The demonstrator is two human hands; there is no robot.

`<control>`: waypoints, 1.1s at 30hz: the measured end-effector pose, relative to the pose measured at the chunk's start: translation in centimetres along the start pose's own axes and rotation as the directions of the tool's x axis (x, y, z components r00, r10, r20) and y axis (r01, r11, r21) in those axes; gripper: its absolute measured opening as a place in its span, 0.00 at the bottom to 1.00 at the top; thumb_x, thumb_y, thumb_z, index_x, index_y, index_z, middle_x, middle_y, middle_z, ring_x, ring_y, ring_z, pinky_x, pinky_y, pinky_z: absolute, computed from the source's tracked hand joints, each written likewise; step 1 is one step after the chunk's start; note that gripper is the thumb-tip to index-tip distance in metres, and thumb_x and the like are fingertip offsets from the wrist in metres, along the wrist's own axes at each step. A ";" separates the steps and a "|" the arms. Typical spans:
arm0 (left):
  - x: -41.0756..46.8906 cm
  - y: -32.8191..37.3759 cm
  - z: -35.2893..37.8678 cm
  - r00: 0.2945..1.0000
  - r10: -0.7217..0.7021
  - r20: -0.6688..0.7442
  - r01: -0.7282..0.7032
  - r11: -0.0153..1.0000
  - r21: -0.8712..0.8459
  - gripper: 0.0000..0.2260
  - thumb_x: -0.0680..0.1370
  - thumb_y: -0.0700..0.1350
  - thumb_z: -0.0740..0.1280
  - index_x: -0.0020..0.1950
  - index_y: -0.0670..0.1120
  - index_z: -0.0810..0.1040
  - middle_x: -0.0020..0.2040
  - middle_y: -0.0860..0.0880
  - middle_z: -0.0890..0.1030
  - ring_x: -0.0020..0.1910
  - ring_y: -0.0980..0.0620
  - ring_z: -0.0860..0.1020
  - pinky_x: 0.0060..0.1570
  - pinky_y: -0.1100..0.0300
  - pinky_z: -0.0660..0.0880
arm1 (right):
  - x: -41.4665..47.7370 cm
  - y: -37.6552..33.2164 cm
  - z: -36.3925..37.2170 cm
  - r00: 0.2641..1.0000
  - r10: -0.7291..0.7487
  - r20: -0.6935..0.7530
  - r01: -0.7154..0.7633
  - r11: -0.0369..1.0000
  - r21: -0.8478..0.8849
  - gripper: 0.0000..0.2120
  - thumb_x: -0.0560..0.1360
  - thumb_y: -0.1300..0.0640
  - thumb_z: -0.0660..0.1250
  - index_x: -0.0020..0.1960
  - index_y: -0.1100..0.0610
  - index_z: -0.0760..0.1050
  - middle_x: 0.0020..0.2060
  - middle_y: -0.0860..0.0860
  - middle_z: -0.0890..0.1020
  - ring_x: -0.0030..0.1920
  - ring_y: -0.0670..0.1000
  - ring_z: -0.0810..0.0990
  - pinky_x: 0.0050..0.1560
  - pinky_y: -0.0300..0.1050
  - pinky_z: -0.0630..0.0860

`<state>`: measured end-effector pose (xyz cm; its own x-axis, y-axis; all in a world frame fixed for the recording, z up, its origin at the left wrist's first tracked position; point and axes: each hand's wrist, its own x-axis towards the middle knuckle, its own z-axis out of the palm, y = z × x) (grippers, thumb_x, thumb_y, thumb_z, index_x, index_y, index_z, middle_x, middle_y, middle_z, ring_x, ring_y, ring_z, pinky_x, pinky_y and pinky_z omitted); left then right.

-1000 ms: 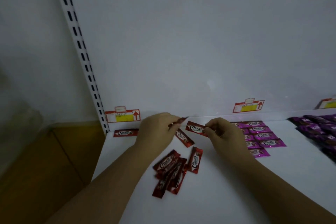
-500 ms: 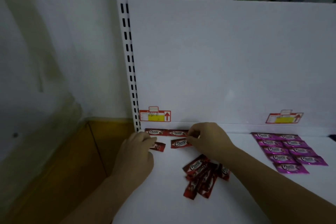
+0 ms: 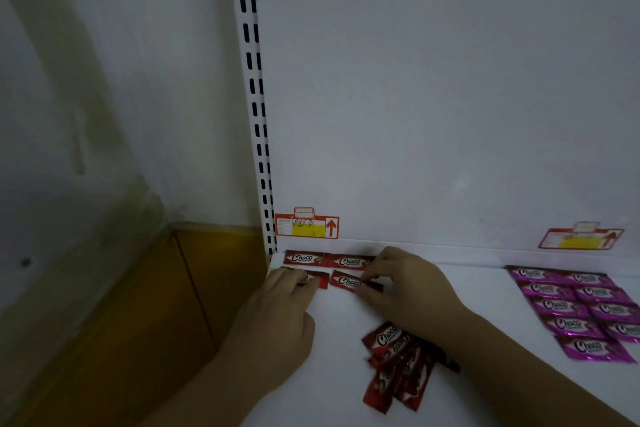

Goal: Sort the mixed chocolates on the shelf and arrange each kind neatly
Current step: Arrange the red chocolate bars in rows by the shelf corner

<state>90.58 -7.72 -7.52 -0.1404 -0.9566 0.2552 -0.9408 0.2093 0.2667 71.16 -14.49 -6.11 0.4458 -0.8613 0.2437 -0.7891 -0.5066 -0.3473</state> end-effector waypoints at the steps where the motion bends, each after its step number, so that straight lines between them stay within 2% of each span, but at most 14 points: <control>1: 0.0 -0.1 0.1 1.000 0.000 -0.003 0.000 1.000 0.004 0.22 0.80 0.46 0.53 0.74 0.53 0.58 0.72 0.57 0.60 0.72 0.57 0.54 0.67 0.67 0.53 | 0.0 0.0 0.0 1.000 -0.011 0.017 0.011 1.000 -0.006 0.12 0.73 0.42 0.66 0.51 0.45 0.81 0.49 0.40 0.77 0.47 0.41 0.76 0.46 0.34 0.71; 4: 0.0 -0.3 0.3 0.998 0.045 -0.043 -0.044 0.999 0.026 0.21 0.76 0.46 0.56 0.69 0.51 0.69 0.66 0.54 0.69 0.67 0.53 0.66 0.60 0.66 0.61 | 0.2 0.1 0.0 1.000 -0.020 0.013 0.020 1.000 -0.010 0.11 0.73 0.44 0.66 0.52 0.46 0.81 0.49 0.40 0.77 0.48 0.42 0.76 0.47 0.34 0.71; 5: 0.0 -0.2 0.1 0.998 0.050 -0.036 -0.049 0.999 0.019 0.21 0.76 0.47 0.55 0.69 0.51 0.69 0.65 0.55 0.70 0.66 0.54 0.67 0.59 0.67 0.63 | 0.2 0.2 0.0 1.000 -0.021 0.008 0.021 1.000 -0.005 0.11 0.73 0.45 0.66 0.52 0.46 0.81 0.49 0.40 0.78 0.47 0.42 0.77 0.47 0.35 0.72; 8: 0.0 -0.4 0.4 0.998 0.070 -0.008 -0.070 0.997 -0.025 0.21 0.80 0.48 0.52 0.73 0.53 0.60 0.70 0.57 0.62 0.69 0.59 0.58 0.66 0.68 0.58 | 0.2 0.3 0.1 0.999 -0.036 0.005 0.036 0.999 0.005 0.10 0.74 0.46 0.66 0.51 0.47 0.81 0.48 0.42 0.78 0.46 0.43 0.77 0.48 0.38 0.74; 10: 0.1 -0.4 0.3 0.996 0.090 -0.013 -0.091 0.996 -0.027 0.21 0.80 0.49 0.50 0.74 0.53 0.58 0.70 0.56 0.60 0.69 0.60 0.56 0.66 0.69 0.57 | 0.2 0.3 0.2 0.999 -0.039 -0.003 0.039 0.999 0.004 0.09 0.74 0.46 0.66 0.50 0.46 0.82 0.48 0.42 0.79 0.46 0.44 0.78 0.48 0.40 0.75; 16: 0.2 -0.7 0.6 0.990 0.132 0.057 -0.130 0.991 -0.026 0.35 0.69 0.59 0.33 0.75 0.52 0.54 0.71 0.56 0.58 0.70 0.61 0.54 0.63 0.70 0.53 | 0.1 0.6 0.2 0.999 -0.027 -0.021 0.028 1.000 0.013 0.09 0.74 0.48 0.66 0.51 0.47 0.82 0.48 0.43 0.79 0.47 0.46 0.78 0.49 0.42 0.76; 22: 0.3 -0.7 0.6 0.989 0.126 0.071 -0.124 0.992 -0.033 0.34 0.69 0.60 0.36 0.73 0.54 0.56 0.70 0.58 0.59 0.69 0.62 0.54 0.63 0.71 0.53 | 0.3 0.8 0.6 0.999 -0.037 -0.032 0.038 0.998 0.046 0.07 0.74 0.51 0.68 0.50 0.47 0.83 0.47 0.45 0.81 0.46 0.47 0.79 0.47 0.44 0.77; 26: 0.3 -0.6 0.5 0.990 0.116 0.075 -0.115 0.993 -0.015 0.34 0.69 0.61 0.37 0.72 0.54 0.57 0.69 0.58 0.59 0.68 0.62 0.54 0.61 0.71 0.53 | 0.2 0.8 0.7 0.998 -0.050 -0.024 0.051 0.997 0.055 0.08 0.74 0.51 0.68 0.51 0.47 0.83 0.47 0.45 0.81 0.45 0.46 0.79 0.47 0.41 0.76; 33: 0.2 -0.8 0.7 0.991 0.086 0.106 -0.085 0.996 -0.015 0.36 0.68 0.62 0.36 0.74 0.54 0.56 0.71 0.57 0.57 0.70 0.60 0.52 0.67 0.66 0.54 | 0.3 0.8 0.7 0.998 -0.064 -0.011 0.064 0.997 0.045 0.09 0.75 0.52 0.66 0.53 0.47 0.82 0.49 0.45 0.80 0.47 0.46 0.79 0.46 0.39 0.74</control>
<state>91.12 -8.23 -8.29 -0.2525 -0.9512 0.1776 -0.9207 0.2926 0.2584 70.96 -15.24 -6.98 0.4905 -0.8268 0.2755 -0.7392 -0.5621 -0.3710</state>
